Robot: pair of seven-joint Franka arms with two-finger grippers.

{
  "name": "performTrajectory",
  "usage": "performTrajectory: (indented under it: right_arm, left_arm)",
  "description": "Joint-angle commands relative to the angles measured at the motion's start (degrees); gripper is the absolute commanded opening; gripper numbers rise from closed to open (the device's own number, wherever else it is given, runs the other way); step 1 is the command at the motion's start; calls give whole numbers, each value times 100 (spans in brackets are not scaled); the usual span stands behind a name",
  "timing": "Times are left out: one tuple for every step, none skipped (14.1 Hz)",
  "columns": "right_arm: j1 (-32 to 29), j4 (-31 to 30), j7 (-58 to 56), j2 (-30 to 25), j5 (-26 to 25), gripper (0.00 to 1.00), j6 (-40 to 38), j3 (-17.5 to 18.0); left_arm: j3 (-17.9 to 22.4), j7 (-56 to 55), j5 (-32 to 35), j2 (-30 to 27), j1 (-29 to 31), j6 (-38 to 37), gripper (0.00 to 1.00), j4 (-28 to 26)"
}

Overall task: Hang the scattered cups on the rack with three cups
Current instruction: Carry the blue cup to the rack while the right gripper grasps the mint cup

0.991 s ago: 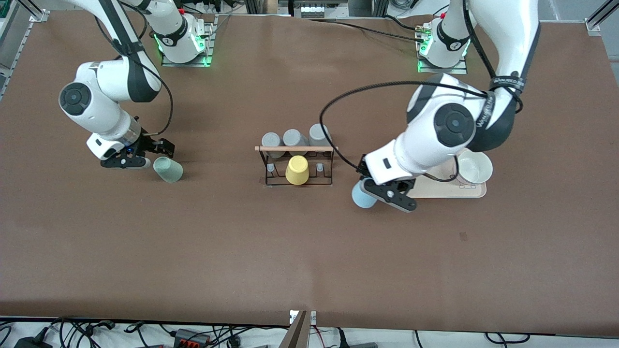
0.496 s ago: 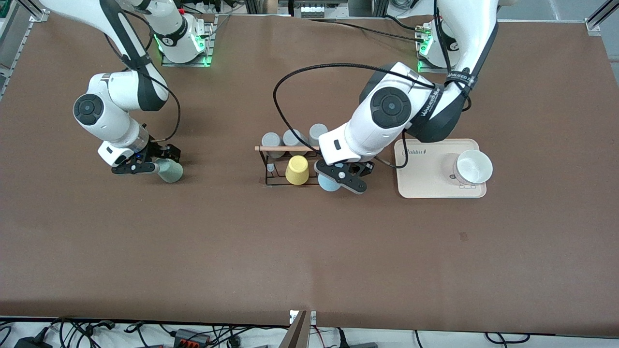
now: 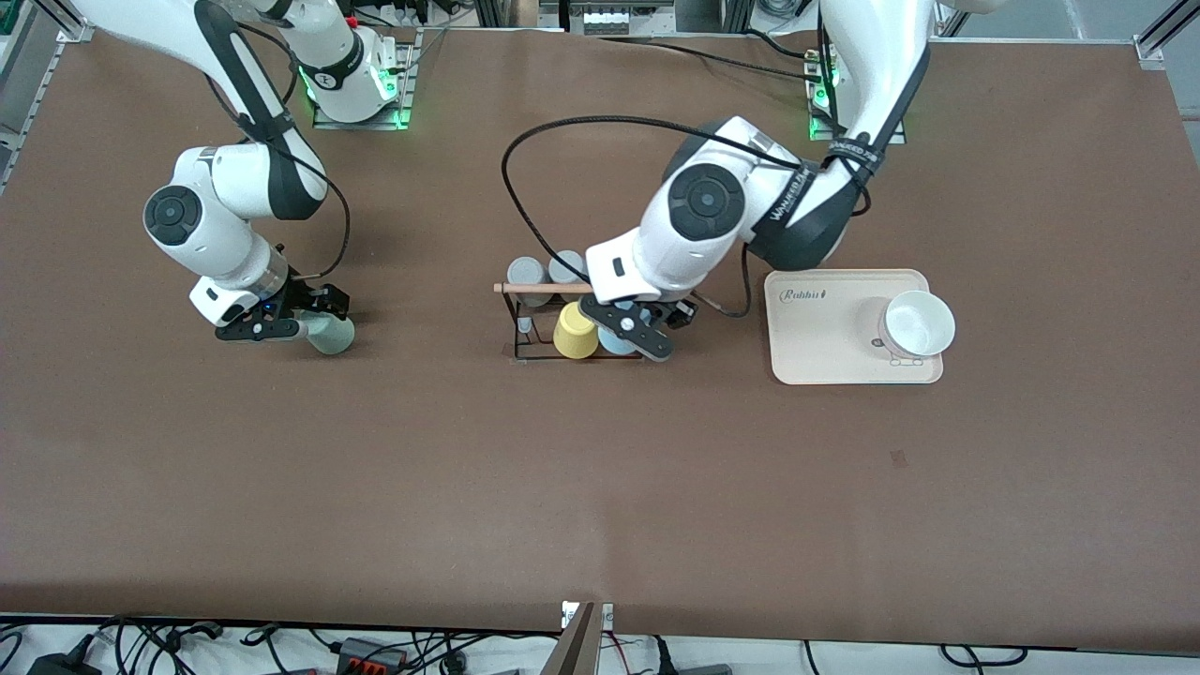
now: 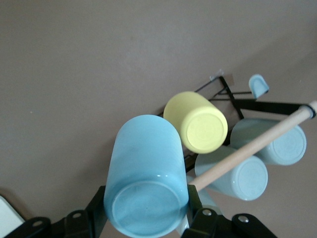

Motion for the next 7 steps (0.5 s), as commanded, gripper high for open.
performTrajectory:
  right_arm:
    - [-43,11,-89,84,-40,100,140,9]
    - [-43,11,-89,110,-40,100,157,9]
    - [-43,11,-89,128,-40,100,166,9]
    - [-43,11,-89,128,-40,100,166,9]
    - [-43,11,-89,128,-40,100,166,9]
    - [-43,11,-89,128,-40,100,166,0]
    - [-52,11,-89,128,-40,100,166,0]
  left_arm:
    - [79,-14,303,89,-76,-378,25,241]
    - [79,-14,313,89,-76,-405,25,232]
    - [79,-14,321,89,-76,-405,25,232]
    - [79,-14,321,89,-76,-405,25,241]
    - [79,-6,321,98,-76,-388,25,232]
    - [79,-5,313,133,-85,-379,25,241]
    - [79,-5,313,150,-85,-361,25,249]
